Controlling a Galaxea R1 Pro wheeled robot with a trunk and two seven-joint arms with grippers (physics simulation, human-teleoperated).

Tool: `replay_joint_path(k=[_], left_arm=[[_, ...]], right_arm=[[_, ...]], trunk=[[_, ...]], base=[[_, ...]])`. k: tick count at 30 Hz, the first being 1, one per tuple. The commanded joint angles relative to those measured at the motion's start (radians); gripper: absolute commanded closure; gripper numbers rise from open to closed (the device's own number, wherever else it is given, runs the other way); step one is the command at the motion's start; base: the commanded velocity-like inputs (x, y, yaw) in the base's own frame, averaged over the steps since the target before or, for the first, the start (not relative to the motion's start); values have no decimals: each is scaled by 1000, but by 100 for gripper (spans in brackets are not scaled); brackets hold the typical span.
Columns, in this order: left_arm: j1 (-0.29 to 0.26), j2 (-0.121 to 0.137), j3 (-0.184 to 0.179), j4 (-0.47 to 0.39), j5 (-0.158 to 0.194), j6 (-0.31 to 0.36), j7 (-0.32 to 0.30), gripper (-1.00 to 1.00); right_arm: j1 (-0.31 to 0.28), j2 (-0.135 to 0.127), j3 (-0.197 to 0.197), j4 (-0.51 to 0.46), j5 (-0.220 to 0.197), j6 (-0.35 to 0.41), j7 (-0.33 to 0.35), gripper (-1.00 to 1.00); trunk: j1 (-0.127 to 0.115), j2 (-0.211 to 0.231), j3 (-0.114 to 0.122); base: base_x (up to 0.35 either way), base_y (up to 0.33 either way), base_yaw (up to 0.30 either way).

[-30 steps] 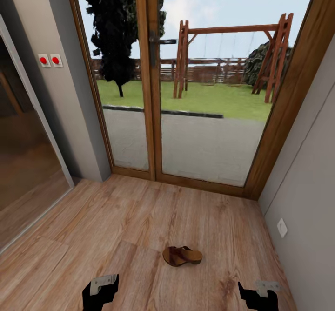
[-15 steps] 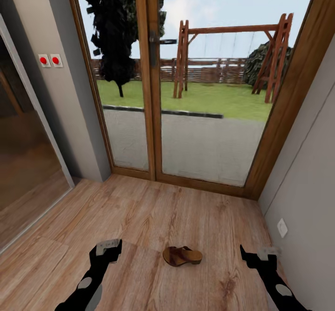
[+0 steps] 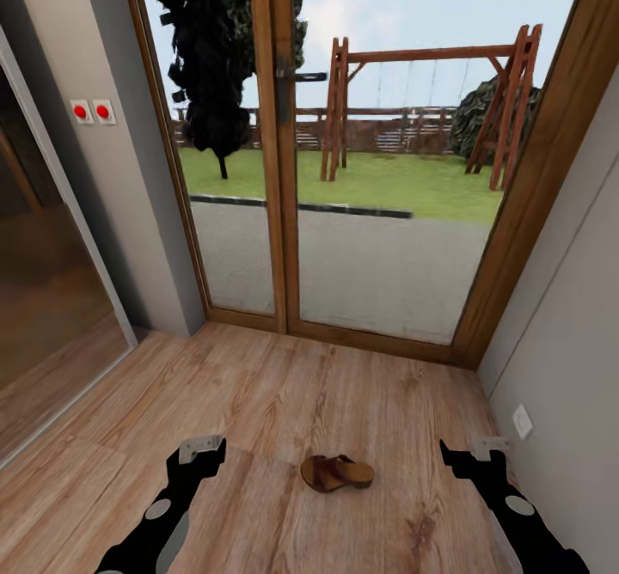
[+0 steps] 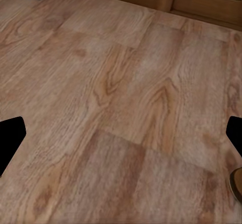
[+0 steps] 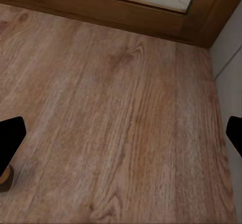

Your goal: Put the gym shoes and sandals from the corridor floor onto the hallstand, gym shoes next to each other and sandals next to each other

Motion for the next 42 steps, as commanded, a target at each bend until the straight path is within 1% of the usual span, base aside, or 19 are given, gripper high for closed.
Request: replay_joint_path(k=[1,8,31,36,42], left_arm=[[-1,0,4,0,-1,-3,-1,-100],[-1,1,5,0,-1,-3,-5,-100],[-1,-8,4,1,-1,-3,-8,-100],[-1,-9,5,1,-1,-3,-8,-100],[-1,-9,6,1,-1,-3,-8,-100]], right_arm=[[-1,1,-7,1,10,-4,8,-100],[0,1,-7,2,12,-3,9,-100],[1,1,-6,1,11,-2,9,-100],[1,1,-6,2,11,-2,9,-100],[1,1,-6,2,11,-2,9,-100]], trunk=[[0,0,-1],[0,0,-1],[0,0,-1],[0,0,-1],[0,0,-1]], base=[[78,0,0],[199,-9,0],[309,-26,0],[116,-1,68],[33,0,188]])
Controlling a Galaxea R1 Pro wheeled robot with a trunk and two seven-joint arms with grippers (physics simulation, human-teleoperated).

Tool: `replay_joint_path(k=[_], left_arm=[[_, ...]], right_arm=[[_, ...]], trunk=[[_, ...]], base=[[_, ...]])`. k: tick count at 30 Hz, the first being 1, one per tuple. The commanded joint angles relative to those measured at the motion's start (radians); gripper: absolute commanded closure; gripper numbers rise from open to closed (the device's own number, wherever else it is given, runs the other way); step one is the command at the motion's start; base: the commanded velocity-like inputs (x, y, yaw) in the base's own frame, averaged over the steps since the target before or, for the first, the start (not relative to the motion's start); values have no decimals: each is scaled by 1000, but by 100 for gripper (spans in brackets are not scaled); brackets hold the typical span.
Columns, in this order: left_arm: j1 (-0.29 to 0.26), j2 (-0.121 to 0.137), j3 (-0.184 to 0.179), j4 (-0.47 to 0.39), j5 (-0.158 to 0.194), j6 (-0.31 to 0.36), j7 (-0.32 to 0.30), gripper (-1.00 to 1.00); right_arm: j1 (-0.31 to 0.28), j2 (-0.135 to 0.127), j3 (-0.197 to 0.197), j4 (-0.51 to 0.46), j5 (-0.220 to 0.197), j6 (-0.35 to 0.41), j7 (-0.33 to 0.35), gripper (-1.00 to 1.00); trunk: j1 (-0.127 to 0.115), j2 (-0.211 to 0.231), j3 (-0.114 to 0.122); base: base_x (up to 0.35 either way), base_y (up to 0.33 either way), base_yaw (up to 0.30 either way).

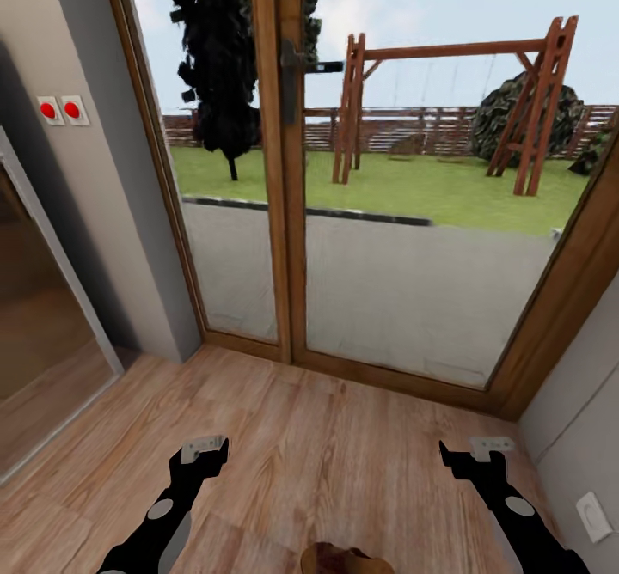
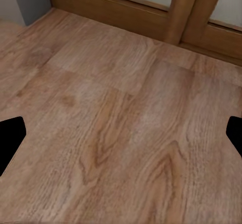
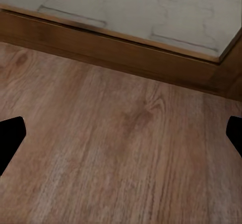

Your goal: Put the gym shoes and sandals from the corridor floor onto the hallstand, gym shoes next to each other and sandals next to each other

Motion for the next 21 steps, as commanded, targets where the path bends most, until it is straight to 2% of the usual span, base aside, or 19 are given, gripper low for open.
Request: replay_joint_path(k=[1,8,21], left_arm=[[-1,-1,4,1,-1,-3,-2,-100],[-1,-1,5,1,-1,-3,-2,-100],[-1,-2,6,1,-1,-3,-2,-100]], right_arm=[[-1,1,-7,0,10,-4,8,-100],[0,1,-7,1,10,-4,8,-100],[0,1,-7,0,10,-4,8,-100]], trunk=[[0,0,-1],[0,0,-1],[0,0,-1]], base=[[12,0,209],[5,0,101],[1,-8,14]])
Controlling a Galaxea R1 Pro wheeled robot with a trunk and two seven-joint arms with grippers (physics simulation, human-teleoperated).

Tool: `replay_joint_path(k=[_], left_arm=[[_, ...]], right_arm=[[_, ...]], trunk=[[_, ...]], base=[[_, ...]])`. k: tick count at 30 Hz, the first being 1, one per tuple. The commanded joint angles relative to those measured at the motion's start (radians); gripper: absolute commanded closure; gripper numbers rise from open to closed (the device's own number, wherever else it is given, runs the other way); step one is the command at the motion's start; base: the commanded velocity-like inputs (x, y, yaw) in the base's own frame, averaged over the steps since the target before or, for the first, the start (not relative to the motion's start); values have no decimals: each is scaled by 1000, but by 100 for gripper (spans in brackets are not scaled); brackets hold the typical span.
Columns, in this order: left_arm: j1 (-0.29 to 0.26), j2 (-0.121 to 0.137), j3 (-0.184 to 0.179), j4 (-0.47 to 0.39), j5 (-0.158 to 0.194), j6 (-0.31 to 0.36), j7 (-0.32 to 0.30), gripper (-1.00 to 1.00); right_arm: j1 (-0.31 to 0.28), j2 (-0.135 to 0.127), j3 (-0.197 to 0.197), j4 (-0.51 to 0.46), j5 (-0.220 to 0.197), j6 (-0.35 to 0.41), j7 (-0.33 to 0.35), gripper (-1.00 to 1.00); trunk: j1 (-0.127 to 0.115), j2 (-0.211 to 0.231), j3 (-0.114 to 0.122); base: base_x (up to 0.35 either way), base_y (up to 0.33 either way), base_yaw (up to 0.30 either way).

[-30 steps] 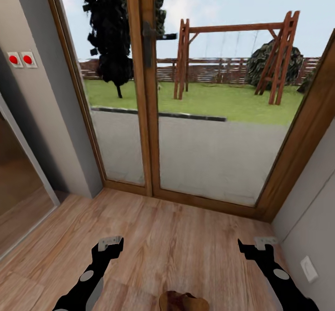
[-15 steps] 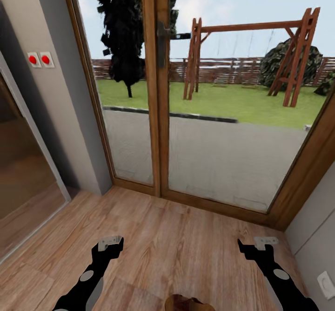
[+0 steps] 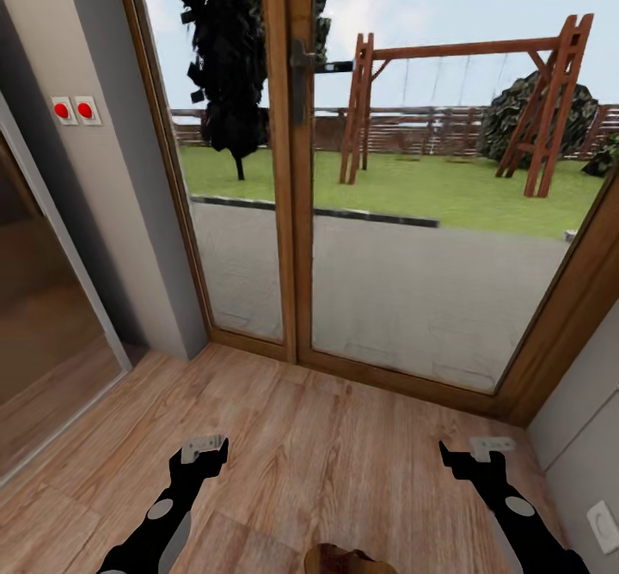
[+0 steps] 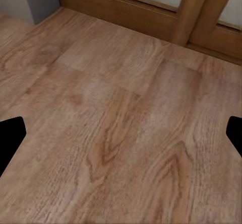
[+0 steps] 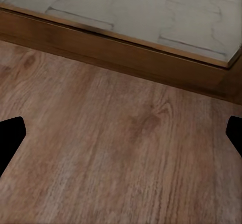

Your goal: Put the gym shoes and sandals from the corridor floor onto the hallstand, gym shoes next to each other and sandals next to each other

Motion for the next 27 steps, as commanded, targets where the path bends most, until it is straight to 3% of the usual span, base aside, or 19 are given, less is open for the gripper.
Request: replay_joint_path(k=[1,17,21,25,27], left_arm=[[-1,-1,4,1,-1,-3,-1,-100],[-1,0,5,1,-1,-3,-2,-100],[-24,20,-18,-22,-23,19,-24,-100],[-46,16,-40,-45,-46,42,-47,-100],[-35,10,-29,-44,-34,53,-58,-100]], right_arm=[[-1,1,-7,1,10,-4,8,-100],[-1,1,-7,-1,10,-4,7,-100],[-6,-2,16,-23,33,1,30,-100],[-5,1,38,-46,55,-2,52,-100],[-2,5,27,-45,67,-6,63,-100]], trunk=[[0,0,-1],[0,0,-1],[0,0,-1],[0,0,-1],[0,0,-1]], base=[[0,-114,2],[0,-146,0],[0,0,0],[0,0,0],[0,0,0]])
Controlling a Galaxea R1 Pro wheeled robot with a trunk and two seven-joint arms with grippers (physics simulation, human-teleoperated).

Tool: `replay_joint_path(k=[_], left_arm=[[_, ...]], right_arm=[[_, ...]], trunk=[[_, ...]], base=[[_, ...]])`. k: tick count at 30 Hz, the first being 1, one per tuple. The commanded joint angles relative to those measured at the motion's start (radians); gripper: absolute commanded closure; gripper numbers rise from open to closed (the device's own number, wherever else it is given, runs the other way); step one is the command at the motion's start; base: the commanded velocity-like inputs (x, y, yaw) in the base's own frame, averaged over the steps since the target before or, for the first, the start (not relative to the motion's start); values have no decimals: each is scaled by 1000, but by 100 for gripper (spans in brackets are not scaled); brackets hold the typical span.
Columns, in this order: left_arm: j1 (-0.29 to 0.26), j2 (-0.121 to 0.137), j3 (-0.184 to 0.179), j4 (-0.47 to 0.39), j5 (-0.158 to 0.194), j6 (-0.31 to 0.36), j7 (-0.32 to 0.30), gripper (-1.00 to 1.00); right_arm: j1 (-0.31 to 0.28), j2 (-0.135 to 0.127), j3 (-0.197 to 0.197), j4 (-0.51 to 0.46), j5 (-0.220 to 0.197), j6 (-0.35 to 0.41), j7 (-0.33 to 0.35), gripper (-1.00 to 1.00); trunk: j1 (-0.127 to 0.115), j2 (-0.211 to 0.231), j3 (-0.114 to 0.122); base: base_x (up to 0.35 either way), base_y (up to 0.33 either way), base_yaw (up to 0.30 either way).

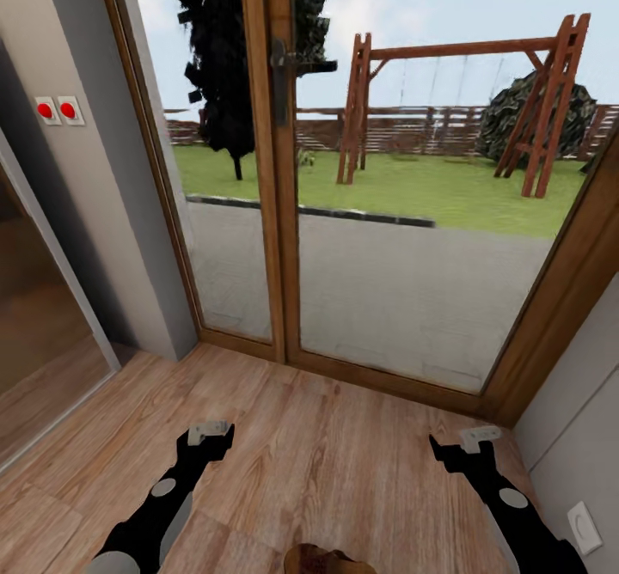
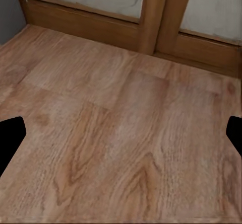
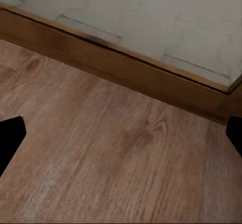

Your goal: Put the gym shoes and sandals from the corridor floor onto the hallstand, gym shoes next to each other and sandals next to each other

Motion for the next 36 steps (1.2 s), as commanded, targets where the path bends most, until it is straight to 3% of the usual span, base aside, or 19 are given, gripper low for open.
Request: replay_joint_path(k=[1,8,11,16,26,31,32,36], left_arm=[[5,-2,13,6,2,-9,-1,-100],[45,-6,51,46,38,-48,38,-100],[51,-3,46,63,36,-65,55,-100],[45,8,38,69,31,-93,65,-100],[-7,36,-19,67,-25,-36,9,-100],[-36,47,-28,67,-53,-8,-19,-100],[-94,50,-28,67,-67,181,-340,-100],[-124,58,-29,67,-87,222,-396,-100]], right_arm=[[0,0,-12,6,15,-5,13,-100],[3,-23,-52,46,-24,-9,-27,-100],[5,-30,-69,62,-41,-9,-43,-100],[4,-39,-47,64,-13,-8,-55,-100],[1,-38,9,15,43,0,1,-100],[0,-39,11,-13,71,15,29,-100],[-1,-39,11,-127,353,22,467,-100],[-1,-40,11,-172,357,57,560,-100]], trunk=[[0,0,-1],[0,0,-1],[0,0,-1],[0,0,-1],[0,0,-1],[0,0,-1],[0,0,-1],[0,0,-1]], base=[[0,0,0],[0,0,0],[0,0,0],[0,0,0],[0,0,0],[0,0,0],[0,0,0],[0,0,0]])
